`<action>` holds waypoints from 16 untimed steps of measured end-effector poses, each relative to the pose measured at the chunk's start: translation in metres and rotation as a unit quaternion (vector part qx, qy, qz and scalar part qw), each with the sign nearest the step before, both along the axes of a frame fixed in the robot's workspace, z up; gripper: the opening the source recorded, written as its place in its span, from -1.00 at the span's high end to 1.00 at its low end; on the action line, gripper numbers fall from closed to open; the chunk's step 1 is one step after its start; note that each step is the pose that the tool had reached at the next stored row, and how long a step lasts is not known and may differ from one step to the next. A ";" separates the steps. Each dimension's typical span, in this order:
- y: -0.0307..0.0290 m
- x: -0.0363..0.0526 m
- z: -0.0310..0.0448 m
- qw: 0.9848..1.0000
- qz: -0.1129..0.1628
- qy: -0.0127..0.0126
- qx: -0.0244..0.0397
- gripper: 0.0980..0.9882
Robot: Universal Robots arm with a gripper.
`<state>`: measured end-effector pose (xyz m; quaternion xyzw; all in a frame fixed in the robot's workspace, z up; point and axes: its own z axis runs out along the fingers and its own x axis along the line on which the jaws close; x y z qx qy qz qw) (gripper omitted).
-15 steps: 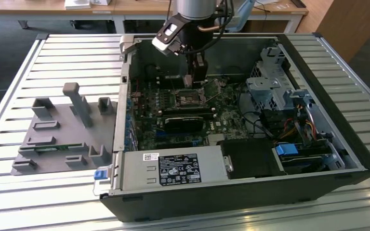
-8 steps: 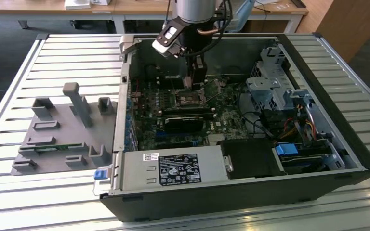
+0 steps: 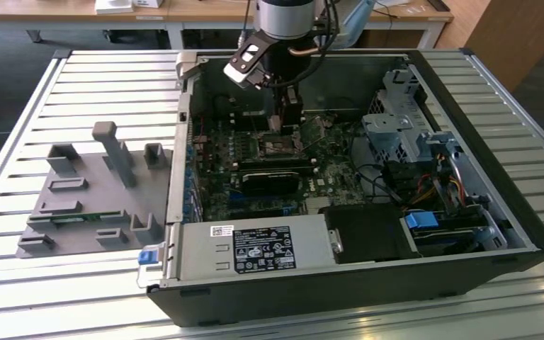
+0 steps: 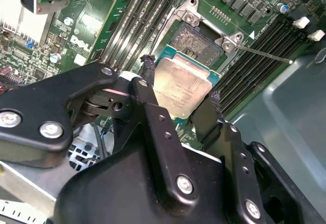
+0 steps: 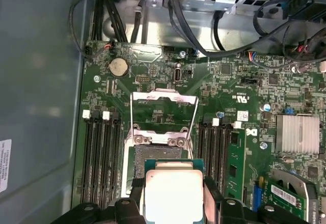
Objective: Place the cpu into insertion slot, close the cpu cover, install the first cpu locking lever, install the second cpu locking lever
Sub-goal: 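Place the cpu into insertion slot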
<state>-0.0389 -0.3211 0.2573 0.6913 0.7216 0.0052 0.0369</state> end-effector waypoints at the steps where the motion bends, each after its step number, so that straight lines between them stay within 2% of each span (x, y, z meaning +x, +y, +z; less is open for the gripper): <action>1: 0.0003 -0.0001 -0.0014 1.000 0.000 0.000 0.000 0.00; 16: 0.0069 -0.0008 -0.0212 1.000 -0.007 0.000 -0.006 0.00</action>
